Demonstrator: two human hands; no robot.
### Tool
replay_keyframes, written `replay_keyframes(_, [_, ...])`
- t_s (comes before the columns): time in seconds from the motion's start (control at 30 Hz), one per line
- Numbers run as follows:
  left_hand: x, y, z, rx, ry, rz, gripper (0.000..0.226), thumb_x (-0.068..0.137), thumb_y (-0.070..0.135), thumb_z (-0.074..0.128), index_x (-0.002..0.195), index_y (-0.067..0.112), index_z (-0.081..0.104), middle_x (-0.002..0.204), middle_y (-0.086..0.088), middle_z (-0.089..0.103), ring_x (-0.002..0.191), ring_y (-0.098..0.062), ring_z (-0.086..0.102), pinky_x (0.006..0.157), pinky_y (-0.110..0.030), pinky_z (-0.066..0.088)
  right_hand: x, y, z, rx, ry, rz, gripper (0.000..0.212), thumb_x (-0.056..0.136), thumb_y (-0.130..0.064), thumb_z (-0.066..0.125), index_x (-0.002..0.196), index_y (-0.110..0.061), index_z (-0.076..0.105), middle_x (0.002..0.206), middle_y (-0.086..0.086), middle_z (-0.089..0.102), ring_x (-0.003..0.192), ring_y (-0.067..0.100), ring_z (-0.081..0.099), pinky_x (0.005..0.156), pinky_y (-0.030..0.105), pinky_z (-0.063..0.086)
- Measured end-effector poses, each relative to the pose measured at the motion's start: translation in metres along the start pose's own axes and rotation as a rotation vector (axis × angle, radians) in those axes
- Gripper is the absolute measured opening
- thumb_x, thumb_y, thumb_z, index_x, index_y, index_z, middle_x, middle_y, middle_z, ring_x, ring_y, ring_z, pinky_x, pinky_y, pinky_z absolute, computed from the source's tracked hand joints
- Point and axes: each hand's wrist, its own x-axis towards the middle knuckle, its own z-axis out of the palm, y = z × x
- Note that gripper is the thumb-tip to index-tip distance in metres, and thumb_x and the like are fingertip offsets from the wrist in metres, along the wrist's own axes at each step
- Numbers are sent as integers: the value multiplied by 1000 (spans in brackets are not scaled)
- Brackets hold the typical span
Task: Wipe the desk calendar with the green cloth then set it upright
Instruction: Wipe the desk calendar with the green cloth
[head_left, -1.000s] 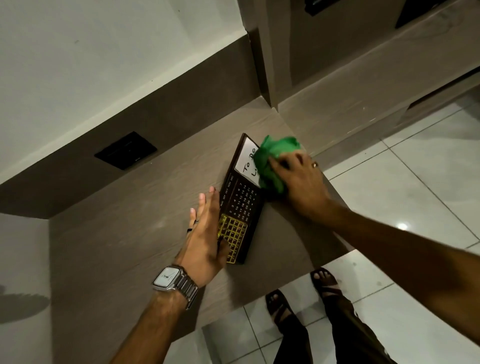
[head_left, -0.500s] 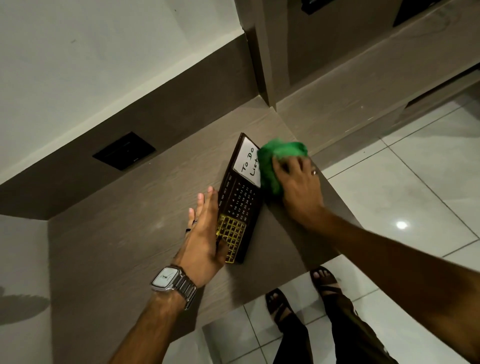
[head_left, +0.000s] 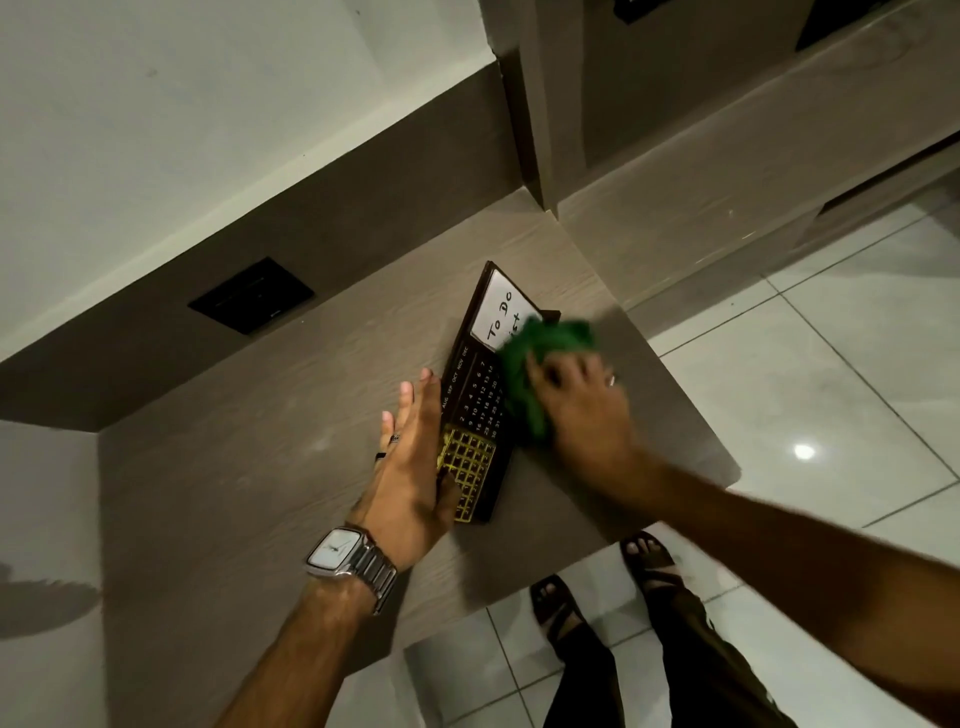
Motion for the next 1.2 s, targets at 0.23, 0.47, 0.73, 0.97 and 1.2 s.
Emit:
replay_keyframes(0.23, [1, -1, -1, 8, -5, 10, 132, 71, -10, 68, 148, 49, -22, 160, 7, -15, 144, -20, -19, 109, -45, -7, 45, 0, -24, 17, 10, 169, 86, 71, -13, 74, 147, -10, 34, 131, 19, 45, 116, 36, 41, 84, 48, 49])
replay_keyframes(0.47, [3, -5, 2, 31, -5, 68, 131, 69, -11, 66, 149, 45, -21, 160, 11, -12, 141, 0, -27, 110, -40, -14, -33, -27, 10, 6, -25, -218, 92, 61, -33, 87, 140, -9, 46, 118, 16, 55, 103, 31, 43, 69, 43, 54])
replay_keyframes(0.73, [5, -3, 3, -34, 12, -43, 134, 70, -8, 69, 143, 58, -22, 158, 12, -14, 141, -25, -14, 98, -50, 4, 66, 25, -13, -102, -4, 177, 79, 81, -21, 70, 149, -8, 32, 131, 20, 45, 116, 38, 41, 86, 48, 47])
replay_keyframes(0.97, [7, -6, 7, -13, 32, -19, 134, 68, -10, 68, 146, 52, -21, 150, 34, -24, 141, -20, -16, 102, -53, -5, -51, -56, 6, 149, -210, 60, 102, 70, -37, 81, 153, -15, 26, 135, 14, 46, 119, 32, 44, 88, 47, 51])
replay_keyframes(1.2, [9, -9, 5, 17, 13, 88, 131, 62, -12, 64, 153, 38, -17, 146, 44, -26, 139, 7, -27, 110, -46, -8, -138, -96, 6, 232, -384, -360, 78, 55, -40, 85, 128, -26, 60, 107, -1, 64, 89, 18, 63, 61, 31, 56])
